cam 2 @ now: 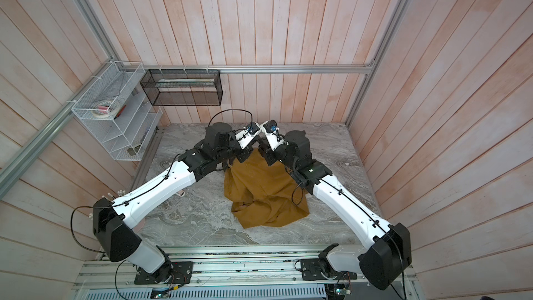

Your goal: Remove the belt from the trousers

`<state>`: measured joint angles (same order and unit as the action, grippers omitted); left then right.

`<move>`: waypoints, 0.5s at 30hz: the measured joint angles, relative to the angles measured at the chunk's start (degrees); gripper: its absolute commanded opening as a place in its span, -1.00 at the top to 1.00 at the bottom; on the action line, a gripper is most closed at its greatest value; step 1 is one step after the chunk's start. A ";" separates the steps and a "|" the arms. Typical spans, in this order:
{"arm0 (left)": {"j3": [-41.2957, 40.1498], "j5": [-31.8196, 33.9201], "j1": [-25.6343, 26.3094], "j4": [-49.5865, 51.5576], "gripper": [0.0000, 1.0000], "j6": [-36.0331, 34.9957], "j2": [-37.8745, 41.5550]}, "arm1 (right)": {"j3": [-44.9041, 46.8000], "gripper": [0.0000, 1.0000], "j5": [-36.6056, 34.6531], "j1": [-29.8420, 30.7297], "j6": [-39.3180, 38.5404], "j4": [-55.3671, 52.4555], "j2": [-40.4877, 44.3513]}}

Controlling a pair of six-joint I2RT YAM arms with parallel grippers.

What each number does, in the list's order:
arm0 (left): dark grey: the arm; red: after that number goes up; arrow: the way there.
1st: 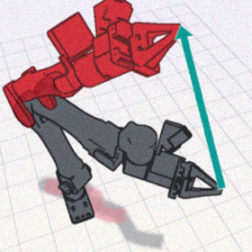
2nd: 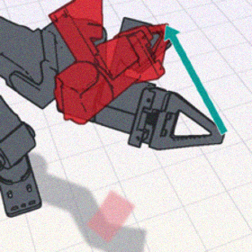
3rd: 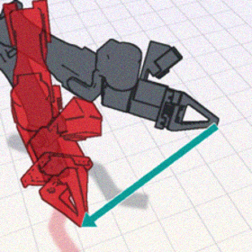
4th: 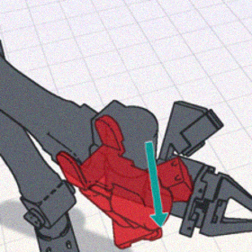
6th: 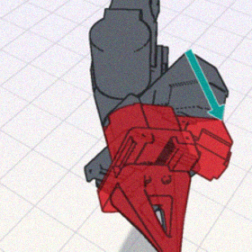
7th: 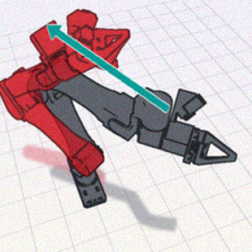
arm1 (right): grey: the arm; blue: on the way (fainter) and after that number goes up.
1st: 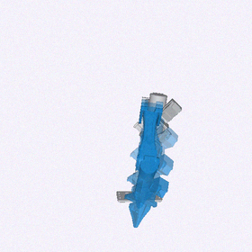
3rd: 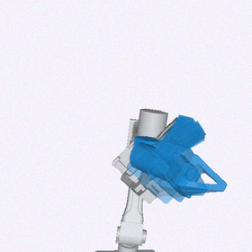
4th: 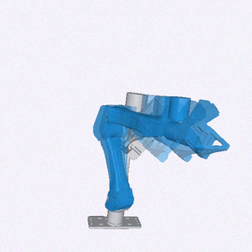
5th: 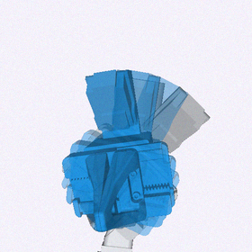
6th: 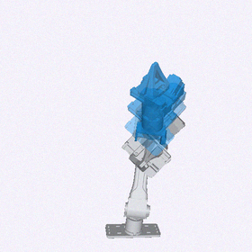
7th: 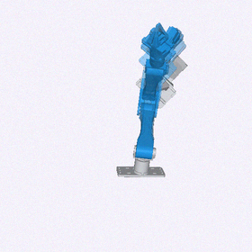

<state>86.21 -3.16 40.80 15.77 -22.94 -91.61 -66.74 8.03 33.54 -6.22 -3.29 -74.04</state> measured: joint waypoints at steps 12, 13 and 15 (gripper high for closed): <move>0.02 0.42 -0.13 0.55 1.00 -0.02 -0.04 | -2.54 0.86 1.03 -0.04 0.68 -4.33 -0.98; 0.02 0.44 -0.13 0.61 1.00 -0.02 -0.07 | -2.62 0.91 1.03 -0.04 0.66 -4.35 -1.07; 0.02 0.44 -0.13 0.74 1.00 0.00 -0.09 | -2.64 0.92 1.07 -0.04 0.63 -4.44 -1.11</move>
<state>86.24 -2.72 40.66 16.51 -22.94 -91.70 -69.38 9.10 33.50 -5.58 -7.73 -75.16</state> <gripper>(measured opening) 0.113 0.094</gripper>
